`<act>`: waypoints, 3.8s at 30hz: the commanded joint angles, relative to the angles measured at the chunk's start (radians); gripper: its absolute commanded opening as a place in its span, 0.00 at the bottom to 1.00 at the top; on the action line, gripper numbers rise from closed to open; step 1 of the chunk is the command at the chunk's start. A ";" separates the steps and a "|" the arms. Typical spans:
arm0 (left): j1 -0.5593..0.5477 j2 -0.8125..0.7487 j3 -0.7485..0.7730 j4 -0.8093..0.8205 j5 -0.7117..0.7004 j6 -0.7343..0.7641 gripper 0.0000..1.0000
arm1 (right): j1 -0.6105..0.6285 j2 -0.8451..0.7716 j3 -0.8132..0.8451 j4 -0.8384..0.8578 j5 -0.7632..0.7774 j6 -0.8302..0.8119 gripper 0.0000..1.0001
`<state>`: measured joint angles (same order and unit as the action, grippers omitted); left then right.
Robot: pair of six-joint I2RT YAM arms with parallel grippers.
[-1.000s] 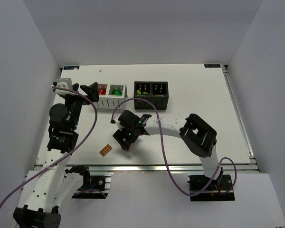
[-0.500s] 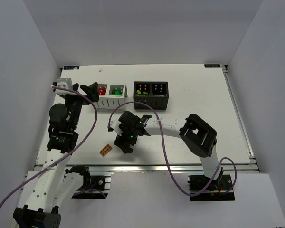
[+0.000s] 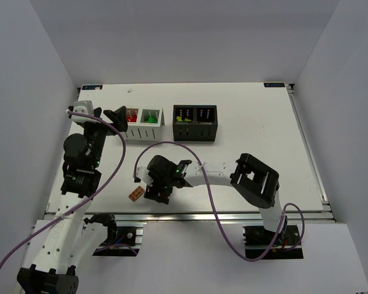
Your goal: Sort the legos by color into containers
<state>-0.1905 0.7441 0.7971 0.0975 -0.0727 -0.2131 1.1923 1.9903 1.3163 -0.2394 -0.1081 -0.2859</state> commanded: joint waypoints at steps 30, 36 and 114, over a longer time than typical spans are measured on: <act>-0.001 -0.022 -0.002 0.001 -0.009 0.011 0.98 | -0.025 -0.008 -0.029 -0.141 -0.053 -0.274 0.88; -0.001 -0.023 -0.001 0.001 -0.009 0.011 0.98 | -0.033 0.008 -0.025 -0.144 -0.068 -0.288 0.81; -0.001 -0.011 -0.035 0.031 -0.036 -0.080 0.98 | -0.729 -0.177 0.273 -0.051 -0.019 -0.111 0.89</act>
<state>-0.1905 0.7277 0.7746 0.1097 -0.0879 -0.2573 0.4709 1.8587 1.5688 -0.2977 -0.0982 -0.4072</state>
